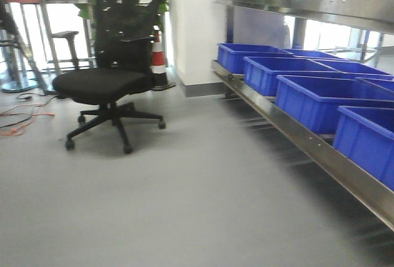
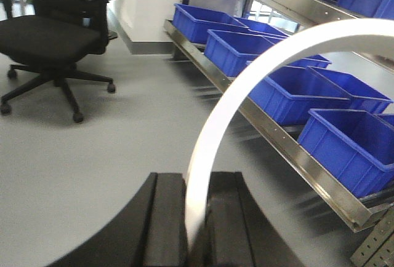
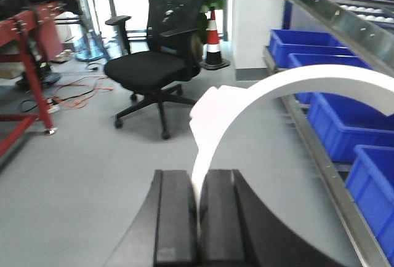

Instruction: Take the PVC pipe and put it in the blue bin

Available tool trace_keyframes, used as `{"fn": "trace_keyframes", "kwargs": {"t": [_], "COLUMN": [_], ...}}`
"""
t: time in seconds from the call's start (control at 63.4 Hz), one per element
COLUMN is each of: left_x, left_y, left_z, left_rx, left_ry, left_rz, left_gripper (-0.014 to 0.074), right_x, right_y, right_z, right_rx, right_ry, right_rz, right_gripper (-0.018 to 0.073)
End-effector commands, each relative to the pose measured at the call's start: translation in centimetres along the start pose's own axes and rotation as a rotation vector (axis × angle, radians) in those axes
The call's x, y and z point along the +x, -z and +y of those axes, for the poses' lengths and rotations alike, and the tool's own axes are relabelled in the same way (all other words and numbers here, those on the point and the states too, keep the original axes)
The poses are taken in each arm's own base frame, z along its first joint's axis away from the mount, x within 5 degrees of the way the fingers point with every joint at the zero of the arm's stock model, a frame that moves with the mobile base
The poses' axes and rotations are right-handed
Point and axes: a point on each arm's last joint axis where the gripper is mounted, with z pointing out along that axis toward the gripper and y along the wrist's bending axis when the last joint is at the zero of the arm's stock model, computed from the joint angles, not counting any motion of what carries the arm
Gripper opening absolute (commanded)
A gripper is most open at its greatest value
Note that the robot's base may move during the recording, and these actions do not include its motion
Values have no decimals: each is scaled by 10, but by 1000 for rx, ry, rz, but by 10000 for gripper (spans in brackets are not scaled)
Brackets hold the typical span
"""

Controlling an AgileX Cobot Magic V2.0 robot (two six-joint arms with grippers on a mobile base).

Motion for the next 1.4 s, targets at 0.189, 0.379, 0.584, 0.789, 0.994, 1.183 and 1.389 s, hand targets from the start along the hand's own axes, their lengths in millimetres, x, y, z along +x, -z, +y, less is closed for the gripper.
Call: {"fn": "trace_keyframes", "kwargs": {"t": [0.189, 0.379, 0.584, 0.789, 0.994, 1.183, 1.389], "left_x": [-4, -4, -4, -4, -4, -4, -4], "left_y": [1, 1, 1, 1, 1, 1, 1], "left_z": [0, 0, 0, 0, 0, 0, 0], "left_rx": [1, 1, 1, 1, 1, 1, 1], "left_ry": [15, 15, 15, 15, 15, 15, 15], "left_rz": [-38, -38, -40, -40, -40, -40, -40], "left_gripper": [-111, -111, -111, -111, -111, -111, -111], "right_x": [-3, -3, -3, -3, -3, -3, -3], "right_y": [2, 2, 2, 2, 2, 2, 2], "right_z": [0, 0, 0, 0, 0, 0, 0], "right_rx": [6, 6, 6, 6, 6, 6, 6], "right_ry": [13, 13, 13, 13, 13, 13, 13], "right_rz": [-35, -35, -35, -35, -35, -35, -35], "right_gripper": [-169, -169, -169, -169, -169, -169, -169]}}
